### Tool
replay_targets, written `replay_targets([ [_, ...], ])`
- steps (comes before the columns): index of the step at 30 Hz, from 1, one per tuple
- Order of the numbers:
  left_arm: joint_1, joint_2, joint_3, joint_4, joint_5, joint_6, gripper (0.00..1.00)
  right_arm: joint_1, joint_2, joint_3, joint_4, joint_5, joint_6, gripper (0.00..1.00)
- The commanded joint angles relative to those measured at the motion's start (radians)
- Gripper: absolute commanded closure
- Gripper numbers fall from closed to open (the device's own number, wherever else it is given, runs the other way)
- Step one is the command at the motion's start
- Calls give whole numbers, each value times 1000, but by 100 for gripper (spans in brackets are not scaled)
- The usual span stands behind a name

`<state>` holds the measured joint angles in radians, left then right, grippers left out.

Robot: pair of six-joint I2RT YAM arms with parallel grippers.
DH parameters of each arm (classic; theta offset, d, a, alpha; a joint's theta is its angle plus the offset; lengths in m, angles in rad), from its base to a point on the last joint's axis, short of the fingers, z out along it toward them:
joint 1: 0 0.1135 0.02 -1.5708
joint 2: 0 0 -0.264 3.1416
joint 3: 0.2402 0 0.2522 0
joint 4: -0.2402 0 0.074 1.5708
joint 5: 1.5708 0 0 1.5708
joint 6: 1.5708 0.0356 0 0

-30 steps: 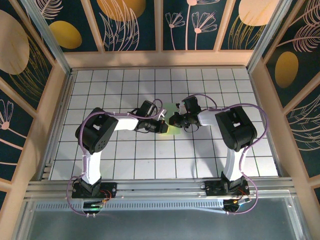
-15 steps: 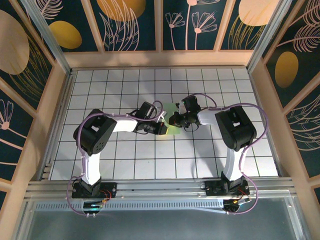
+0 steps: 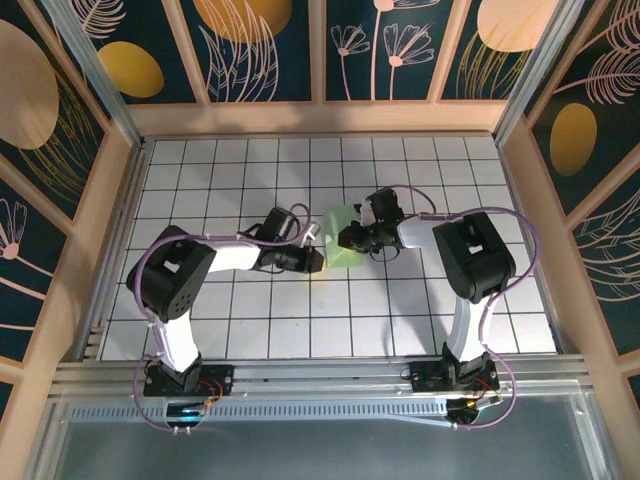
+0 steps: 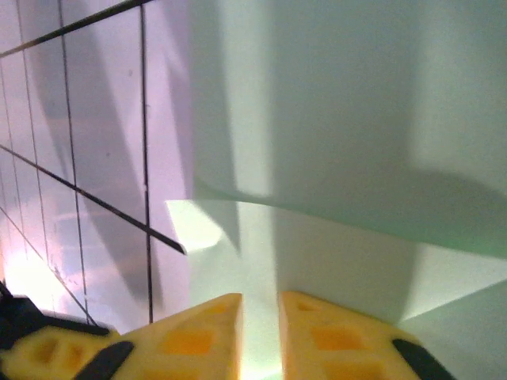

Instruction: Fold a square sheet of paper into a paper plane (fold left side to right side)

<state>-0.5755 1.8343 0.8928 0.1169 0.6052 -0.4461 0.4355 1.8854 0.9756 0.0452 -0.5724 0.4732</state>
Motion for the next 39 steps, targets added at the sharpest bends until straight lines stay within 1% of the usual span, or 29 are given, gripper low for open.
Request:
replay_targets([
  [1,57,-56,9,76,27,-71,76,-9,-89,15,38,38,4,67],
  [6,80,20,89,80,42,-73,69,-31,-156,-30,102,95,26,40],
  [10,80,93,164,69,45,-55,65,-66,-203,-94,169,92,58,29],
  [12,79,122,186,77,78,-45,62,-87,-220,-127,194,80,68,25],
  [16,78,182,223,94,131,-40,59,-128,-230,-180,229,45,85,25],
  [22,68,245,267,109,173,-39,59,-139,-241,-214,223,40,72,25],
  [24,65,265,280,110,174,-40,65,-139,-238,-216,222,28,65,27],
  [28,65,250,262,125,133,-47,87,-139,-236,-225,226,-8,59,30],
  [31,65,201,210,182,107,-72,96,-138,-235,-234,243,-33,62,32],
  [33,65,167,166,246,97,-110,98,-135,-230,-236,263,-56,69,33],
  [37,65,111,66,414,89,-213,99,-119,-212,-230,310,-84,86,32],
  [39,64,99,31,470,94,-250,99,-107,-197,-222,330,-87,94,30],
])
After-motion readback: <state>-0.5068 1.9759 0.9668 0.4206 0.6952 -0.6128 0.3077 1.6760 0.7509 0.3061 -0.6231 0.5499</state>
